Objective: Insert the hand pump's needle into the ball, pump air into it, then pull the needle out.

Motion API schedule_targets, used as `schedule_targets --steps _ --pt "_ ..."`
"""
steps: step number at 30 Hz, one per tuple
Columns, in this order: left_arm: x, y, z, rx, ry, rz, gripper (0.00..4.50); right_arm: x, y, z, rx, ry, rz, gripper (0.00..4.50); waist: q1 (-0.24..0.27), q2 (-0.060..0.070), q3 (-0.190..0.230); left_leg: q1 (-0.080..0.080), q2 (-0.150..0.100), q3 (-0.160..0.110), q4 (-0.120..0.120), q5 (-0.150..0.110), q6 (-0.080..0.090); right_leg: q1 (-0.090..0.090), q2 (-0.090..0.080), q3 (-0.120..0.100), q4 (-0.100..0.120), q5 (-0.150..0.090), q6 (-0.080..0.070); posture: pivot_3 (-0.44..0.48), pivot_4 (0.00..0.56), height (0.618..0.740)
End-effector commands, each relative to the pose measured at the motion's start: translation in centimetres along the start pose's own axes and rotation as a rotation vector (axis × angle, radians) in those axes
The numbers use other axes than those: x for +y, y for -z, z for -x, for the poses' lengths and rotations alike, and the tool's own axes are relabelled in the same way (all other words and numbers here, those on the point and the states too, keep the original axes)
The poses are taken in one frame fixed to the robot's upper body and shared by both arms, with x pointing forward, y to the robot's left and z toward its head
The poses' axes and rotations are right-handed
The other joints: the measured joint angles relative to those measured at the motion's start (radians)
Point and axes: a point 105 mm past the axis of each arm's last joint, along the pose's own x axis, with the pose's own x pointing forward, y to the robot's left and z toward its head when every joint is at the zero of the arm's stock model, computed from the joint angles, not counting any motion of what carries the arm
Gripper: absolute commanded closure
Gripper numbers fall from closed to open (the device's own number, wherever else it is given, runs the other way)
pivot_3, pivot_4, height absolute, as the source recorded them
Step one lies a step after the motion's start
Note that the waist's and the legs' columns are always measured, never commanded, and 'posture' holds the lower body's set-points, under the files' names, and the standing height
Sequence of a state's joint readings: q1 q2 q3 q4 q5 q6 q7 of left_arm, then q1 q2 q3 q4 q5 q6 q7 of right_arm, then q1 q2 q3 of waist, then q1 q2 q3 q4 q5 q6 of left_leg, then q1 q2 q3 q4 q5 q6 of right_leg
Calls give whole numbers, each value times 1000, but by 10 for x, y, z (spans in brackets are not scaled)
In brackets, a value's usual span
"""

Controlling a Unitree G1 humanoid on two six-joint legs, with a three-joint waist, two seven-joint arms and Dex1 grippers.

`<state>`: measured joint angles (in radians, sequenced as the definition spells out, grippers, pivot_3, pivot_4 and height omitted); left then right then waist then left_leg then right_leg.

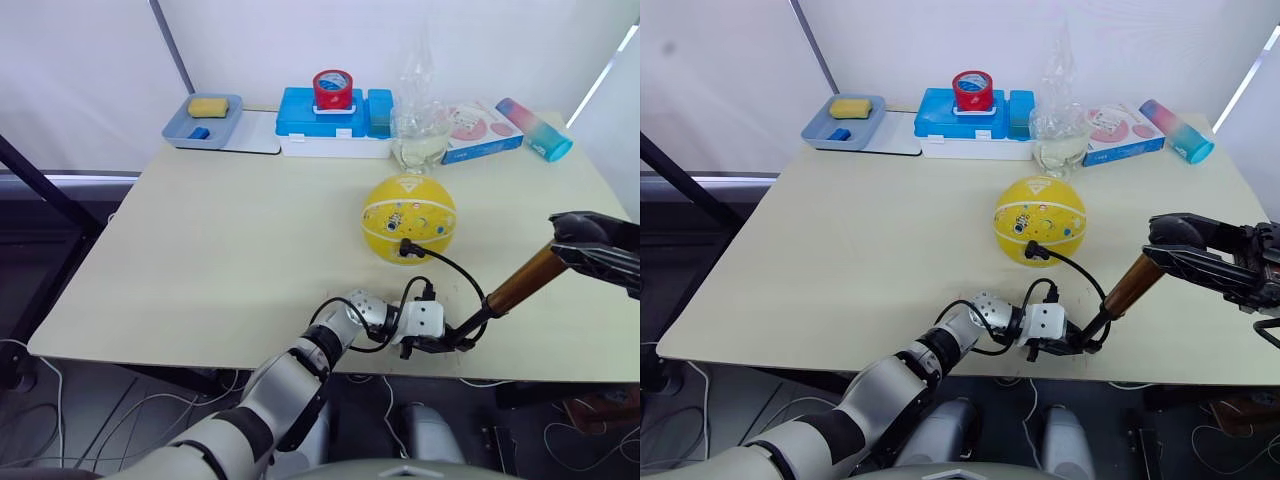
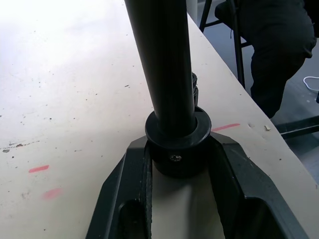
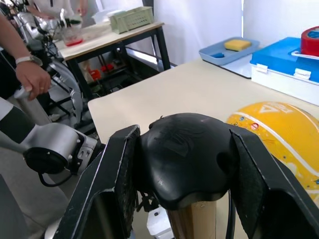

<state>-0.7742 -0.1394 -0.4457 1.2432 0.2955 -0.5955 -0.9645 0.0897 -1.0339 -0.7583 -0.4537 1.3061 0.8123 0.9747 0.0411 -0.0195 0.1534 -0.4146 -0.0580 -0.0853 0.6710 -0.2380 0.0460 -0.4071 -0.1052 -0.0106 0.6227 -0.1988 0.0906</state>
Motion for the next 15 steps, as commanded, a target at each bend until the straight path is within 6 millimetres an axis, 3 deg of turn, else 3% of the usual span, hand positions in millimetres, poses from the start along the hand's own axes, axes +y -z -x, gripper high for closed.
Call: schedule_targets --steps 1,8,15 --pt "-33 16 -13 86 158 13 3398 -13 12 2 40 112 111 2561 0 -1 0 0 0 0 0 0 0 0 0 0 0 0 0 0 150 739" --pt "-32 15 -14 85 153 14 3398 -24 90 -1 196 148 42 2561 -2 -5 -3 3 0 0 0 0 0 3 0 0 0 0 1 0 150 739" --pt "-32 15 -14 83 148 17 3398 -25 124 -6 195 159 36 2561 -2 -5 -2 3 1 0 0 0 0 3 1 0 0 0 1 0 150 739"
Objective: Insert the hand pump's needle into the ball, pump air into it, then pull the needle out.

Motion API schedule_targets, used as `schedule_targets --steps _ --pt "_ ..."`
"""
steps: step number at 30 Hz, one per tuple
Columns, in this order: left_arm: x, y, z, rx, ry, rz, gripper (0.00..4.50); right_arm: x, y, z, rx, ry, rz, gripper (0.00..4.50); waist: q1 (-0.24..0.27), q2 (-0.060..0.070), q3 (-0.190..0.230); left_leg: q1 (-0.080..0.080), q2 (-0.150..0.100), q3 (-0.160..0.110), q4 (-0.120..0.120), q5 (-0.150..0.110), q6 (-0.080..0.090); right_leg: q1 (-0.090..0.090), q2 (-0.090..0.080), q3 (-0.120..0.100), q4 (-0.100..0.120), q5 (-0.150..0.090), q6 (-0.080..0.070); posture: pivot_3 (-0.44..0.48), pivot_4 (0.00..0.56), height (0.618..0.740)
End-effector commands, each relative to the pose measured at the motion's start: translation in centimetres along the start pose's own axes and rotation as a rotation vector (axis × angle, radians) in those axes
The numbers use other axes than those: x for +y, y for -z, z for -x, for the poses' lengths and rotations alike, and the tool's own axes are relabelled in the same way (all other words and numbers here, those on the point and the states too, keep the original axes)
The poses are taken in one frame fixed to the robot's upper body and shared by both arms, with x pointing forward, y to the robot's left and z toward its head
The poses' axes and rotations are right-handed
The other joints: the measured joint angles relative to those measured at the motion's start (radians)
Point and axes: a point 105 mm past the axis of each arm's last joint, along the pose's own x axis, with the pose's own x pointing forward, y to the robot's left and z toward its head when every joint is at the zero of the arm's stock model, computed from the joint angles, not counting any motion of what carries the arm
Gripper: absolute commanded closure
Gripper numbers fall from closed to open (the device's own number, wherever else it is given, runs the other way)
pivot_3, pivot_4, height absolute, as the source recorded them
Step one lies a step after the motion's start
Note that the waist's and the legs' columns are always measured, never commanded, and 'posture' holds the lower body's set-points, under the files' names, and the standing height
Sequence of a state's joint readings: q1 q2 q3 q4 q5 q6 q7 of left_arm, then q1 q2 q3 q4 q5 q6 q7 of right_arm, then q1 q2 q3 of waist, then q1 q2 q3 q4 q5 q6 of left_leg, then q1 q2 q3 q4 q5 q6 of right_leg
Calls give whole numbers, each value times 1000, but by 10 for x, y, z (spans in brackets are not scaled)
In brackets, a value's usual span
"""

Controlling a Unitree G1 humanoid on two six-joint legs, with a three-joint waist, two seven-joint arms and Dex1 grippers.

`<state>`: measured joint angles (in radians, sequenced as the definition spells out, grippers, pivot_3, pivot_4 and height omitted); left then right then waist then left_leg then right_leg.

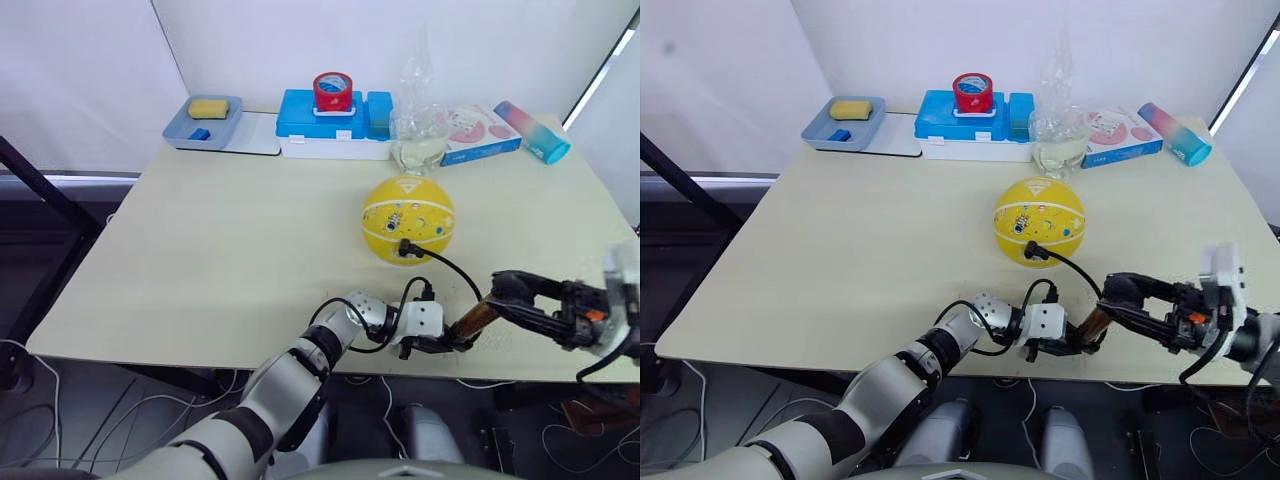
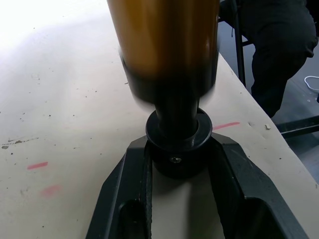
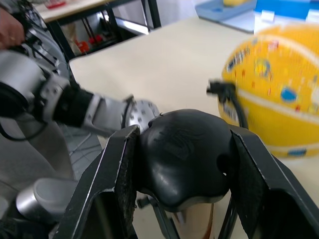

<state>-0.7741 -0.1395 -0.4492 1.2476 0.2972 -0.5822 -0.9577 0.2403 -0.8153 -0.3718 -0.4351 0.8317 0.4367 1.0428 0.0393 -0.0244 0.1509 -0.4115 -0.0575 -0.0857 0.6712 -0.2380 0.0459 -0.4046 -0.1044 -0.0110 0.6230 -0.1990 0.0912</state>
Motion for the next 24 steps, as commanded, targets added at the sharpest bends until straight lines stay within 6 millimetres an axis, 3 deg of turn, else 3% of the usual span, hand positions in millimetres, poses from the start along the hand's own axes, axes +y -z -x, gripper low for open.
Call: schedule_targets --steps 1,3,10,21,24 --pt "-31 13 -14 72 150 4 3398 -17 16 8 50 114 35 2561 0 0 0 0 0 0 0 0 0 0 0 0 0 0 0 0 150 739" --pt "-31 13 -14 72 150 5 3398 -16 8 9 12 102 55 2561 0 0 0 0 0 0 0 0 0 0 0 0 0 0 0 0 150 739" --pt "-32 13 -14 74 155 2 3398 -19 -52 22 -115 112 156 2561 0 4 2 -1 -1 0 0 0 0 -1 0 0 0 0 0 0 150 739" --pt "-32 13 -14 76 156 -1 3398 -14 -131 46 -225 120 253 2561 0 6 3 -1 -1 1 0 0 0 -1 -1 1 0 0 0 0 150 739" --pt "-32 13 -14 78 156 -1 3398 -12 -145 47 -258 121 264 2561 1 6 3 -2 -1 0 0 0 0 -1 -1 0 0 0 0 0 150 739"
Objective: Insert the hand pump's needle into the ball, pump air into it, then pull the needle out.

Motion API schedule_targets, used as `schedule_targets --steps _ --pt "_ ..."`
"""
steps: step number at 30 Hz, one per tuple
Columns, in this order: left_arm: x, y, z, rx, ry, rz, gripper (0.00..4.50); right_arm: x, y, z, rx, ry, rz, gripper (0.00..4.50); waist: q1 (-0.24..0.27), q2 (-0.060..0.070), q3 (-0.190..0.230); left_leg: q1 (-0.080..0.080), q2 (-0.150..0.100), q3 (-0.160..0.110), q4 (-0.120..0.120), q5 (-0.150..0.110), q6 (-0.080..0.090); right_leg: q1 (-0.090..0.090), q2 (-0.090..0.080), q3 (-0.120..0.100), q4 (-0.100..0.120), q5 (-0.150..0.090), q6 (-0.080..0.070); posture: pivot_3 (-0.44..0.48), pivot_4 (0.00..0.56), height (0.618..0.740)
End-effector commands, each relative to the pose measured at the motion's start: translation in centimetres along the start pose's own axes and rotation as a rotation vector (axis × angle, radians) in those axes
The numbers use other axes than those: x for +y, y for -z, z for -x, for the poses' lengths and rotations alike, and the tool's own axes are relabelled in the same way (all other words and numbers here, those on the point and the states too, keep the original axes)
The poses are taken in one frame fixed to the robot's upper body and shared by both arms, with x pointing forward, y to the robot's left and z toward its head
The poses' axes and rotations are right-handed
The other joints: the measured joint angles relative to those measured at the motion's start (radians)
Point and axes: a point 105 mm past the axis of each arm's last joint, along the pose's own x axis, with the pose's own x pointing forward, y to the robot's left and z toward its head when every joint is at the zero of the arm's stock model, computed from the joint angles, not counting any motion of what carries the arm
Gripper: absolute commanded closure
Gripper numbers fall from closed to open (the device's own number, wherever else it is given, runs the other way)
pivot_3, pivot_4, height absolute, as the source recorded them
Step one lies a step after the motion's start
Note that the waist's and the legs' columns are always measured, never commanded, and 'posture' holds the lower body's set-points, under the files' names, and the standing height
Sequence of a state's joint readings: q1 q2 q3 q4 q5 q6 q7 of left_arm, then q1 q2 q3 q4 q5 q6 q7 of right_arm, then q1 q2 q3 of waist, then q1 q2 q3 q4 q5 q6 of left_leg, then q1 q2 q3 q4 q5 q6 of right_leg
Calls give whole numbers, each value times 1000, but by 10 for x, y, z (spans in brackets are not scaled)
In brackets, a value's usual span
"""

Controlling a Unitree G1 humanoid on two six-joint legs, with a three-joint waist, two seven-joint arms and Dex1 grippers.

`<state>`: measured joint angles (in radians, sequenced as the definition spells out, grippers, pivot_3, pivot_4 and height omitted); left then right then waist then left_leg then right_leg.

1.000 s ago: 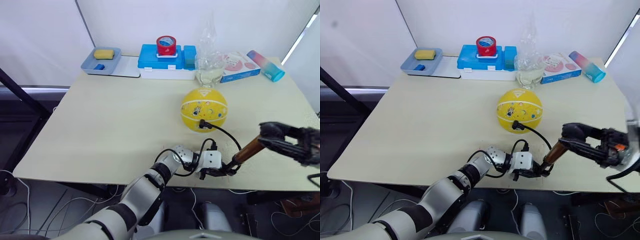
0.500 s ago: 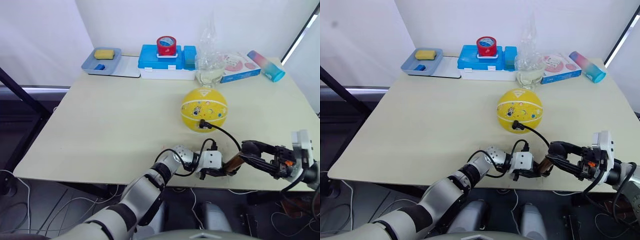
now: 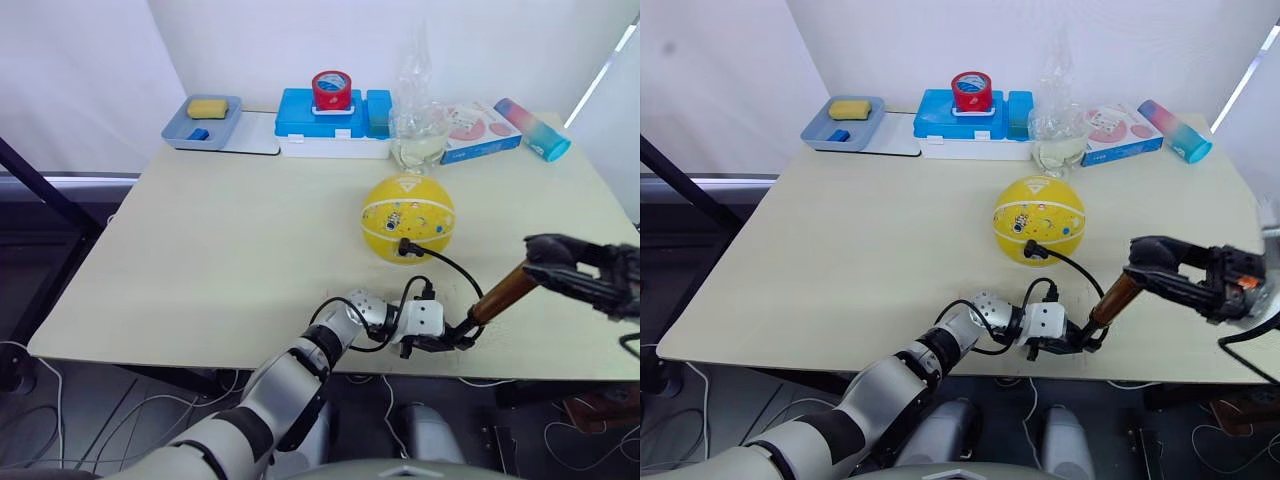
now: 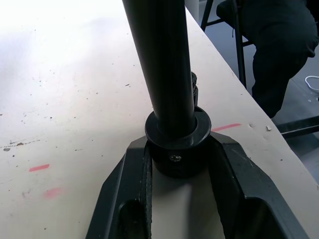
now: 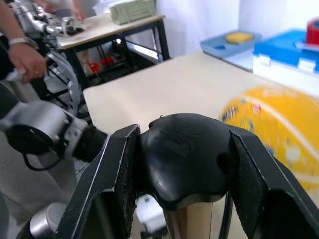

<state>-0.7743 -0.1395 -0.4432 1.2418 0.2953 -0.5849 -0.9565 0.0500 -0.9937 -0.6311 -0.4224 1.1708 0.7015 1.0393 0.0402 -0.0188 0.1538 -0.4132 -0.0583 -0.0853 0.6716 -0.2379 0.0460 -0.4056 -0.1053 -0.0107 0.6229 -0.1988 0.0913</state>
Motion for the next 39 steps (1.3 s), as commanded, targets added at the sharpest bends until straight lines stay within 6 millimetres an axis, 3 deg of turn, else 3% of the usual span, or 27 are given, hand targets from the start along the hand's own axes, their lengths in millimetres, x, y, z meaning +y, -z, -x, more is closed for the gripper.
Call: schedule_targets --steps 1,4,8,13,21,25,28,33,39 --pt "-34 15 -14 86 164 3 3398 -10 -59 20 -137 176 234 2561 0 0 0 0 0 0 0 0 0 0 0 0 0 0 0 0 150 739" --pt "-34 15 -14 86 166 2 3398 -11 -48 14 -137 172 197 2561 0 0 0 -1 0 0 0 0 0 -1 0 0 0 0 0 0 150 739" --pt "-34 15 -14 87 169 -3 3398 -16 9 6 -18 194 88 2561 0 -4 -1 -1 0 0 -1 0 0 -2 0 0 0 0 -1 0 150 739" --pt "-30 14 -13 92 159 -6 3398 -16 60 1 49 211 26 2561 -2 -6 -3 2 1 0 0 0 0 1 1 0 0 0 0 0 150 739" --pt "-30 14 -13 91 154 -4 3398 -14 103 -4 94 219 10 2561 -2 -5 -4 2 1 0 0 0 0 1 1 0 0 0 0 0 150 739" --pt "-30 14 -13 90 154 -1 3398 -14 81 1 56 204 49 2561 -2 -4 -3 2 1 0 0 0 0 1 1 0 0 0 0 0 150 739" --pt "-30 15 -13 91 157 -2 3398 -11 44 3 4 166 95 2561 -1 -1 -2 2 1 0 0 0 0 1 1 0 0 0 0 0 150 739" --pt "-31 16 -12 94 160 -1 3398 -4 0 10 -42 138 133 2561 0 1 -1 0 0 -1 0 0 0 0 1 0 0 0 0 0 150 739" --pt "-32 16 -11 95 168 -5 3398 0 -38 17 -86 141 165 2561 0 1 -1 0 0 0 0 0 0 0 0 0 0 0 0 0 150 739"
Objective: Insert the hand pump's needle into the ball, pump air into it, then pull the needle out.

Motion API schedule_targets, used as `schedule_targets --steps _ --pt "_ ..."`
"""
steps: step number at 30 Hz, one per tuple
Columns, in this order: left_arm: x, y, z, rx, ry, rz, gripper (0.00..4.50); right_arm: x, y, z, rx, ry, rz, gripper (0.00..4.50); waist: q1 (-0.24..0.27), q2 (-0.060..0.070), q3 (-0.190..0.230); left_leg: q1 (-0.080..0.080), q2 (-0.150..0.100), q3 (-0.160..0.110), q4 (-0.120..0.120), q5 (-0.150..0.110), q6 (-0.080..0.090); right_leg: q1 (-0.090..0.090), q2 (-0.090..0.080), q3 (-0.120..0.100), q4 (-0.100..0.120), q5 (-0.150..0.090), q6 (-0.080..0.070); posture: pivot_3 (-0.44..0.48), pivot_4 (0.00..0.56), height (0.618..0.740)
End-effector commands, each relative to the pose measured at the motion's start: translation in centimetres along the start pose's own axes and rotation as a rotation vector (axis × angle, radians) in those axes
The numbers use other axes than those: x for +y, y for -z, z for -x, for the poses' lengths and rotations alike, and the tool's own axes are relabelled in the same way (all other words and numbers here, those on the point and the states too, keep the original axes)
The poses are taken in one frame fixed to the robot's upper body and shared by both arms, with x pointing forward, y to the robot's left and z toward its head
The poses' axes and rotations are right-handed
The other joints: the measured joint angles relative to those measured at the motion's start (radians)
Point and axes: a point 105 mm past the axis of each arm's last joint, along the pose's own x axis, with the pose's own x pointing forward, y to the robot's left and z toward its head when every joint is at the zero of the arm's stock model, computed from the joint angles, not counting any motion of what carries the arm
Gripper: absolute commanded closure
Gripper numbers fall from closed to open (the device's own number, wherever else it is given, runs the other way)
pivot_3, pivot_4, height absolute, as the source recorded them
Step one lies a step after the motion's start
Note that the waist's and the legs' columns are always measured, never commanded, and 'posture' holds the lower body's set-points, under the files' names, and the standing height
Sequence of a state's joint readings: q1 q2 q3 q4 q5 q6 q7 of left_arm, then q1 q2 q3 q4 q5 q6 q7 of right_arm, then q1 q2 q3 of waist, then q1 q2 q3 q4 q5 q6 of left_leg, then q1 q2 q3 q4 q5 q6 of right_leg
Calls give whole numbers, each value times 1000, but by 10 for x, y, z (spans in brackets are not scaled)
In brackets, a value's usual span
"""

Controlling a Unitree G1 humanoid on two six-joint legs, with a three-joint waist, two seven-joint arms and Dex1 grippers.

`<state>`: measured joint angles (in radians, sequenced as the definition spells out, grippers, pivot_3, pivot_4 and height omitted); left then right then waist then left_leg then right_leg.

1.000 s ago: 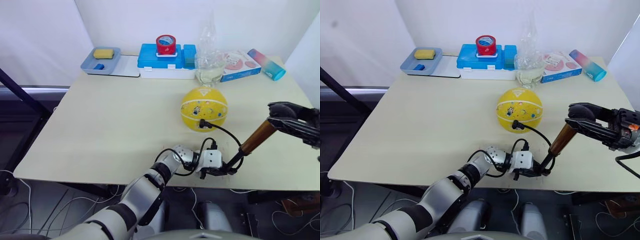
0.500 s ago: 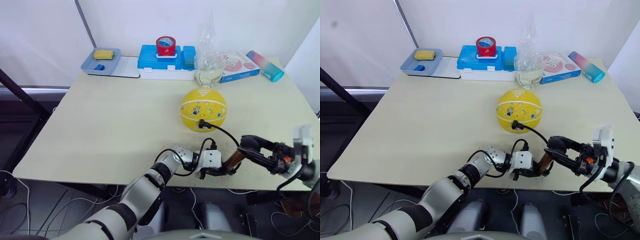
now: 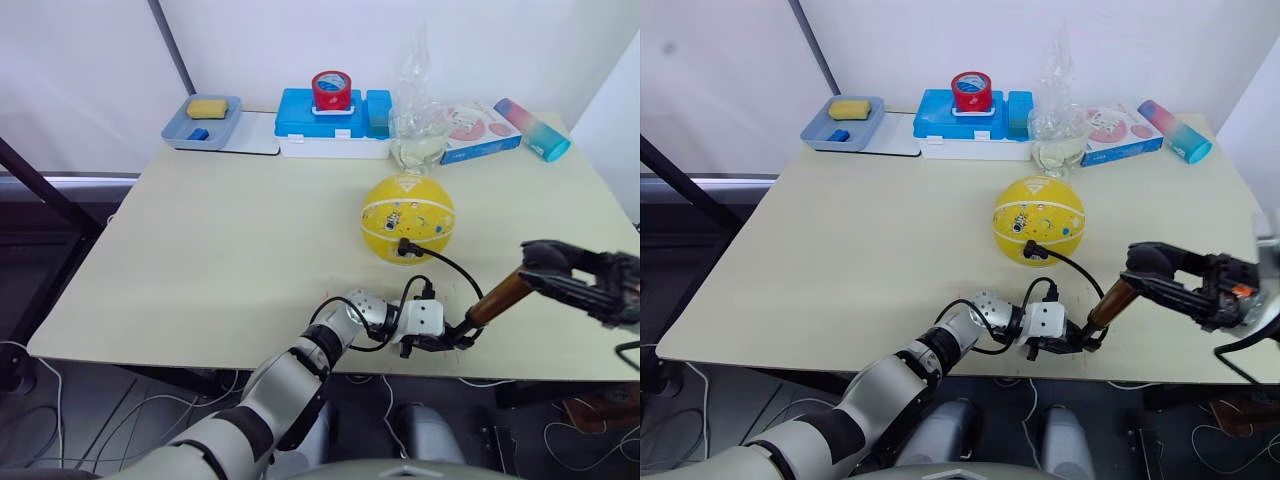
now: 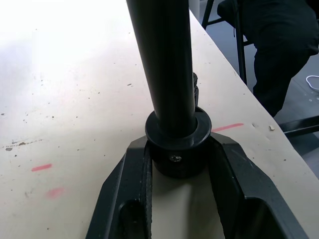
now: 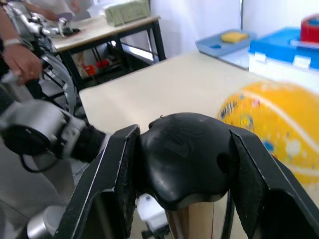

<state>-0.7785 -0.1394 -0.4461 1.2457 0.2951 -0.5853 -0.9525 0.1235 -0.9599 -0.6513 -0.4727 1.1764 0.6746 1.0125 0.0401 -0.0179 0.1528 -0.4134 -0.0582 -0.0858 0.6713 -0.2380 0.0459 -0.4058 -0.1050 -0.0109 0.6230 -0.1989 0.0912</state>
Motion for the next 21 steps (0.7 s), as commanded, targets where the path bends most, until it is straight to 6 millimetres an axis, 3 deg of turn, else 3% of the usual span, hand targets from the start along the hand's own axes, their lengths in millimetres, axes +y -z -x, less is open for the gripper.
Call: schedule_targets --steps 1,8,12,16,21 --pt "-33 16 -11 92 170 -3 3398 -5 -51 16 -79 120 179 2561 0 0 0 0 0 0 0 0 0 0 0 0 0 0 0 0 150 739" --pt "-30 16 -11 94 157 0 3398 0 -60 14 -98 117 150 2561 0 -1 1 -1 0 0 0 0 0 -1 0 0 0 0 0 0 150 739" --pt "-30 14 -12 90 164 -5 3398 -6 -27 8 8 145 92 2561 0 -1 0 -1 0 0 0 0 0 -1 0 0 0 0 0 0 150 739" --pt "-31 14 -12 91 164 -6 3398 -13 19 4 114 175 67 2561 0 -7 -3 0 1 0 0 0 0 -1 1 0 0 0 0 0 150 739" --pt "-29 15 -12 95 150 -7 3398 -20 62 0 136 228 44 2561 -1 -9 -4 2 1 0 0 0 0 1 1 0 0 0 0 0 150 739"
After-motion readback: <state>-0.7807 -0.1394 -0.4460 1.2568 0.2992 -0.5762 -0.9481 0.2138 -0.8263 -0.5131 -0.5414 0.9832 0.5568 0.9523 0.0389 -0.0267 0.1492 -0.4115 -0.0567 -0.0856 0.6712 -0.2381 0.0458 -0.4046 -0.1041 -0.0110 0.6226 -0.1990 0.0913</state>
